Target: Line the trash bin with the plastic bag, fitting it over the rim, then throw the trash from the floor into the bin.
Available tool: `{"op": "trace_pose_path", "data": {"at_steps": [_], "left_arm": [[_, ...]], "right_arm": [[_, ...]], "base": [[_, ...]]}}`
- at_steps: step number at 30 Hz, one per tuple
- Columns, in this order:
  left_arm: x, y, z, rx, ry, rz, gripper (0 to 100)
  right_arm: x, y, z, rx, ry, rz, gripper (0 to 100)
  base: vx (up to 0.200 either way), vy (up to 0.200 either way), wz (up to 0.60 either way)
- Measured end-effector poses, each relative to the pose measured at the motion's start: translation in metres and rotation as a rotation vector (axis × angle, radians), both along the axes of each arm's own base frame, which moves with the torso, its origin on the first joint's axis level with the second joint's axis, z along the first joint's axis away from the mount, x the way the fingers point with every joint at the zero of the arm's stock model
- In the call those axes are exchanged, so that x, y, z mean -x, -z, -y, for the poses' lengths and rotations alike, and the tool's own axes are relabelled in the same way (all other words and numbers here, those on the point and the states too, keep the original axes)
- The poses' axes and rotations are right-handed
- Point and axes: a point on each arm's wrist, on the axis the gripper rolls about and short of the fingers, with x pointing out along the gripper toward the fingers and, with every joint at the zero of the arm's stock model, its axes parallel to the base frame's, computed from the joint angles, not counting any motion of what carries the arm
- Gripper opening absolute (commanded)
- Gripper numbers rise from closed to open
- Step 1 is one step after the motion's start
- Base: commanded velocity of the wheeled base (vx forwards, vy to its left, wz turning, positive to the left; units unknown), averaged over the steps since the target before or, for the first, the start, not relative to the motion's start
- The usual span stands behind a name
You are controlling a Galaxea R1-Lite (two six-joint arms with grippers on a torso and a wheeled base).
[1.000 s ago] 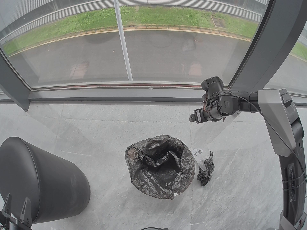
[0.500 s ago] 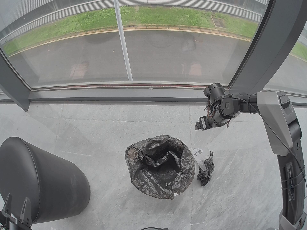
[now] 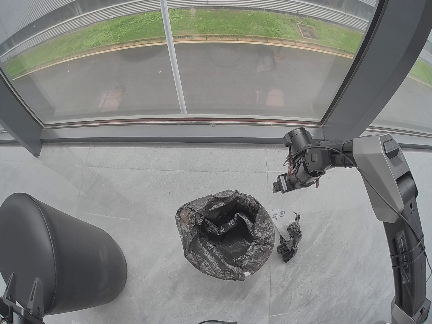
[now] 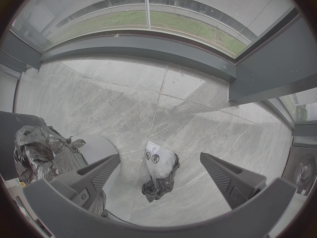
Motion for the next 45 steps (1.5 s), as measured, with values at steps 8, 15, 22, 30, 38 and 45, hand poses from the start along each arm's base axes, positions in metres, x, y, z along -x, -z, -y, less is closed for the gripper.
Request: {"op": "trace_pose_path", "data": {"at_steps": [8,15,22,30,38,45], "left_arm": [[0.000,0.000,0.000,0.000,0.000,0.000,100],[0.000,0.000,0.000,0.002,0.000,0.000,100],[0.000,0.000,0.000,0.003,0.000,-0.001,100],[0.000,0.000,0.000,0.004,0.000,0.000,100],[0.000,0.000,0.000,0.005,0.000,0.001,100],[0.000,0.000,0.000,0.006,0.000,0.001,100]], "right_arm": [[-0.001,0.010,0.002,0.006,0.006,-0.020,100],[-0.003,0.020,0.001,0.010,0.010,-0.034,100],[-0.006,0.026,0.000,0.007,0.009,-0.023,100],[-0.006,0.033,0.002,0.017,0.007,-0.040,100],[-0.007,0.042,0.007,0.024,0.017,-0.063,100],[-0.009,0.051,0.011,0.025,0.029,-0.075,100]], "base": [[0.000,0.000,0.00],[0.000,0.000,0.00],[0.000,0.000,0.00],[0.000,0.000,0.00],[0.000,0.000,0.00],[0.000,0.000,0.00]]}}
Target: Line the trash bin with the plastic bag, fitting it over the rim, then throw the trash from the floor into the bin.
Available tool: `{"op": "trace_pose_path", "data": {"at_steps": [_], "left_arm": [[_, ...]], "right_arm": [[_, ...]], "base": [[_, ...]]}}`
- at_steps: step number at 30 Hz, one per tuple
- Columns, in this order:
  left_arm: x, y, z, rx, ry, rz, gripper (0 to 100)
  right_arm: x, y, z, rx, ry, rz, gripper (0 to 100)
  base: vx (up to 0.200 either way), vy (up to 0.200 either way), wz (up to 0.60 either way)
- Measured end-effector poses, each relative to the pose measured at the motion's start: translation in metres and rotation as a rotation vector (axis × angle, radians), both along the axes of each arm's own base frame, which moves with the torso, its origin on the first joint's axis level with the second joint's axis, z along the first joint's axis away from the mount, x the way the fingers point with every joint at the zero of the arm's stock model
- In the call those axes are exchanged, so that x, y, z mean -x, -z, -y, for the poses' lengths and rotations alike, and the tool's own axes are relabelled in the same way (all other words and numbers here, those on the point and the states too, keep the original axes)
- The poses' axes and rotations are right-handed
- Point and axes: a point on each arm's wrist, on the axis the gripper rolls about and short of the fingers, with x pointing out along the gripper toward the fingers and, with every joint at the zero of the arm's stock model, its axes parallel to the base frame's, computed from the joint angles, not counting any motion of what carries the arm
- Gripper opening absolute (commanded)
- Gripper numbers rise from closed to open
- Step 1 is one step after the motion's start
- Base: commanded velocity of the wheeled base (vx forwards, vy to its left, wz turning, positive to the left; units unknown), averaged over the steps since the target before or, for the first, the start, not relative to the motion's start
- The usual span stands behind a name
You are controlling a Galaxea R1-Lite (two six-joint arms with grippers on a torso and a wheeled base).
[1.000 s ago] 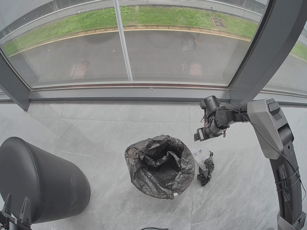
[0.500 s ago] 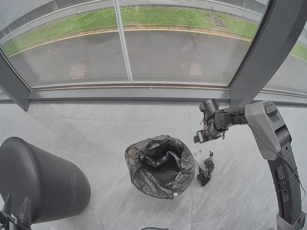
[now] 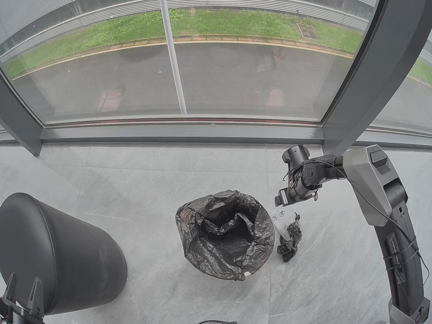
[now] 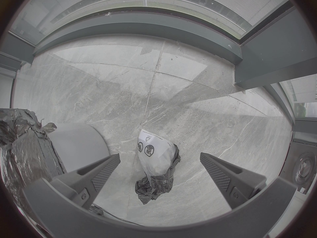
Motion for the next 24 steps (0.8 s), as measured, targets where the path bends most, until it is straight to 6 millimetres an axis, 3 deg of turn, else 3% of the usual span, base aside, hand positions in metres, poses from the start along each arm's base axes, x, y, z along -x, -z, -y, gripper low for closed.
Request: {"op": "trace_pose_path", "data": {"at_steps": [24], "left_arm": [[0.000,0.000,0.000,0.002,0.000,0.000,100]], "right_arm": [[0.000,0.017,0.000,0.005,0.005,-0.029,100]], "base": [[0.000,0.000,0.00]]}}
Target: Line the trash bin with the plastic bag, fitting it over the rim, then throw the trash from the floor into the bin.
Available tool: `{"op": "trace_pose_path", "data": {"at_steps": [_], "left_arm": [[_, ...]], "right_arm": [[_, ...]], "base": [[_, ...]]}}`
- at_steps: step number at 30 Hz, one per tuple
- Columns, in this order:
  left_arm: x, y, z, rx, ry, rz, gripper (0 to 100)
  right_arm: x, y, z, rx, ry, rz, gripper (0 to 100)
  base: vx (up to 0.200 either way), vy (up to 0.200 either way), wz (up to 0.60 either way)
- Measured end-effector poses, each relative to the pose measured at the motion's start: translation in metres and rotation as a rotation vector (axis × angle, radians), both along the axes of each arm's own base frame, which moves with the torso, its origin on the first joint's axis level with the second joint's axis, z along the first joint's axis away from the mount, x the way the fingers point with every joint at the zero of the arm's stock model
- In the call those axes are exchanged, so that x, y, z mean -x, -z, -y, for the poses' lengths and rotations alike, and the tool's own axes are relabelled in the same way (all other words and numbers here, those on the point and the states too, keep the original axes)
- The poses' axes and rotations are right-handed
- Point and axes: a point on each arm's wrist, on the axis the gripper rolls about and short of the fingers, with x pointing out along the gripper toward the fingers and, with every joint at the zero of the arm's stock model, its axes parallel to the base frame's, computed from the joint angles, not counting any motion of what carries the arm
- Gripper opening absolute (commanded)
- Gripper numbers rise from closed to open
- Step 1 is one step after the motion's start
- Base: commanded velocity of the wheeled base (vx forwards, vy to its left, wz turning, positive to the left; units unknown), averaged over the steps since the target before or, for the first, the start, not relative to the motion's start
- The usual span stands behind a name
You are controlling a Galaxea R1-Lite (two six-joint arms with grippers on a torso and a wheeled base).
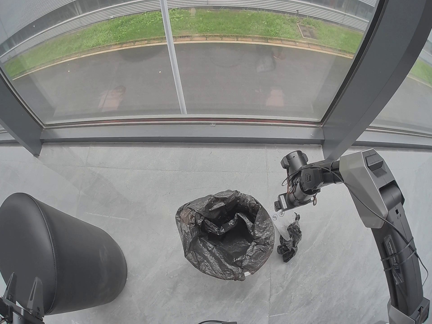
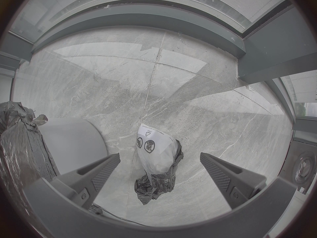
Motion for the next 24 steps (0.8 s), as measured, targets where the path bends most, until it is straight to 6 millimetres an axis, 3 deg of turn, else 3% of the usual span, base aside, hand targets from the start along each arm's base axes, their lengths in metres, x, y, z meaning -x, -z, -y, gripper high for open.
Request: {"op": "trace_pose_path", "data": {"at_steps": [24], "left_arm": [[0.000,0.000,0.000,0.007,0.000,0.001,100]], "right_arm": [[-0.003,0.014,0.008,0.006,0.019,-0.012,100]], "base": [[0.000,0.000,0.00]]}}
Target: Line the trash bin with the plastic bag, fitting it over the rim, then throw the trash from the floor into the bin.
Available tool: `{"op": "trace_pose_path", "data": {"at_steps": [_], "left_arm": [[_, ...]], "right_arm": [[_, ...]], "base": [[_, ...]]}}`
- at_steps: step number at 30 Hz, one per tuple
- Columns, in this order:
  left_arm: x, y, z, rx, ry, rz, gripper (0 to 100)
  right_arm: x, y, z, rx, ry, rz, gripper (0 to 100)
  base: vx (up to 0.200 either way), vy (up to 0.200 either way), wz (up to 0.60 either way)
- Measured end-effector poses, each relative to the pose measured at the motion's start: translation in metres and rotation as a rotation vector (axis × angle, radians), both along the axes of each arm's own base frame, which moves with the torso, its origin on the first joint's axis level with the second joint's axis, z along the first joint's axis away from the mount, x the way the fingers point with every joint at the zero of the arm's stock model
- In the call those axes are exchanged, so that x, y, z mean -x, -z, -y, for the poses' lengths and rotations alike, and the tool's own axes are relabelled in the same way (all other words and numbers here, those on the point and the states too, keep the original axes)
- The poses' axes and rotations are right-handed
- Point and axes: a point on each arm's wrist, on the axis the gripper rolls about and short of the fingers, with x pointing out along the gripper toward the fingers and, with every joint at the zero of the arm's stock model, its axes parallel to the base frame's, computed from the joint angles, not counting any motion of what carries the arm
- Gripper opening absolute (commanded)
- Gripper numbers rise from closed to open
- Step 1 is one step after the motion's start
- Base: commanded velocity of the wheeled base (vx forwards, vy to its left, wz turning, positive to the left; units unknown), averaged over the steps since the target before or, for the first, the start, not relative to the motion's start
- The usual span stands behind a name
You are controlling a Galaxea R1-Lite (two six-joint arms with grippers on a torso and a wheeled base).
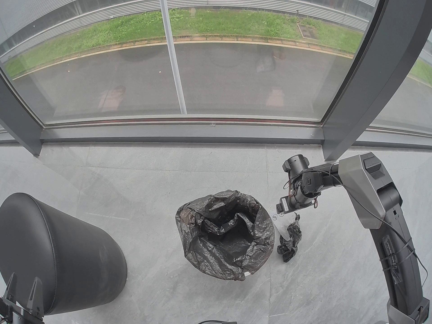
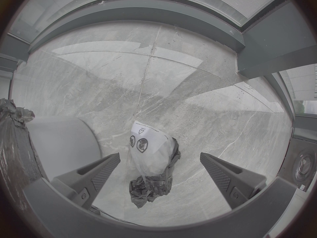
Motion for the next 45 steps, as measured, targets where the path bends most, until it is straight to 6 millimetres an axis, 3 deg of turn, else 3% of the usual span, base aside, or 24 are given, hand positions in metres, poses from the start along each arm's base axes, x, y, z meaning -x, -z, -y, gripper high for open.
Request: {"op": "trace_pose_path", "data": {"at_steps": [45], "left_arm": [[0.000,0.000,0.000,0.000,0.000,0.000,100]], "right_arm": [[0.000,0.032,0.004,0.035,0.010,-0.046,100]], "base": [[0.000,0.000,0.00]]}}
